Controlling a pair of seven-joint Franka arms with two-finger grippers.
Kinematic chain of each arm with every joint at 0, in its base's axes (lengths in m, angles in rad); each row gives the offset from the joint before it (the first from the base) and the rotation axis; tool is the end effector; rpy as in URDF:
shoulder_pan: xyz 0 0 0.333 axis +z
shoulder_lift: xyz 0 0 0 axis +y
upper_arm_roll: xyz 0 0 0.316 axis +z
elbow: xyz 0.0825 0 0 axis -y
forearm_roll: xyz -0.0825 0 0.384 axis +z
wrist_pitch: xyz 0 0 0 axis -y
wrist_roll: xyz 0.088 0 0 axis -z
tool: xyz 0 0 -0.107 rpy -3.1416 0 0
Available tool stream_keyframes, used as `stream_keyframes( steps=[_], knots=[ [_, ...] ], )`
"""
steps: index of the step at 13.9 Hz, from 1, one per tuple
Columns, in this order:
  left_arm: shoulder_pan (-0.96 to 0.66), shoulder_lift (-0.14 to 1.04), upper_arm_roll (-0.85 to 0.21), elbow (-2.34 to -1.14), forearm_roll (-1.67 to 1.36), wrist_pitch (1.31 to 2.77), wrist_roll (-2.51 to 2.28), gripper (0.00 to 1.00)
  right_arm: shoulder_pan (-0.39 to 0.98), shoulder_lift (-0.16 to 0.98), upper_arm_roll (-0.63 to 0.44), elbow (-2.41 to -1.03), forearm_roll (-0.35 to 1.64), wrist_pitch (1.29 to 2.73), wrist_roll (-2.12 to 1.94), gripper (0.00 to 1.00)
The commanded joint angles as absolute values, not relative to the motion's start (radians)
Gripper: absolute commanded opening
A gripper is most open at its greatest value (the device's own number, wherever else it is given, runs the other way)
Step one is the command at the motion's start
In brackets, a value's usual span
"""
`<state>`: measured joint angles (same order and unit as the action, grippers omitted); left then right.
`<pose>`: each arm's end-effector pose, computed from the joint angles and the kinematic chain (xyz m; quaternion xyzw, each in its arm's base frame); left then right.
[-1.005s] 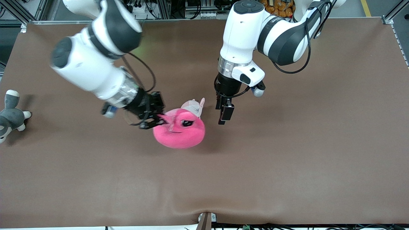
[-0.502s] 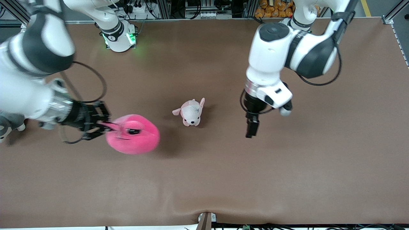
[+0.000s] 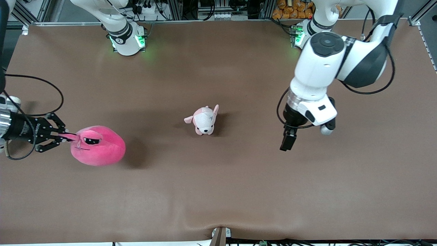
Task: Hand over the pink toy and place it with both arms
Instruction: 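Carry the plush with the right gripper and lower it onto the table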
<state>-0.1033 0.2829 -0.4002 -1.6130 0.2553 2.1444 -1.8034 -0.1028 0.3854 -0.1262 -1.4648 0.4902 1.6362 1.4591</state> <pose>0.6018 -0.2875 0.5002 0.8105 0.5663 0.1122 0.0987 0.6492 -0.0903 0.4558 -0.6154 0.7512 0.2080 0.1172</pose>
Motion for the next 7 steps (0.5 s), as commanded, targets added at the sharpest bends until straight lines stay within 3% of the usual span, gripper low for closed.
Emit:
stream_keyframes(
  steps=[1, 7],
  knots=[
    [-0.045, 0.227, -0.410, -1.649, 0.168, 2.093, -1.627, 1.00, -0.170, 0.397, -0.104, -1.531, 0.508, 1.638, 1.321, 0.00],
    [0.037, 0.204, -0.410, -1.647, 0.092, 1.981, -1.292, 1.00, -0.310, 0.520, -0.106, -1.588, 0.508, 1.658, 1.037, 0.00]
  ],
)
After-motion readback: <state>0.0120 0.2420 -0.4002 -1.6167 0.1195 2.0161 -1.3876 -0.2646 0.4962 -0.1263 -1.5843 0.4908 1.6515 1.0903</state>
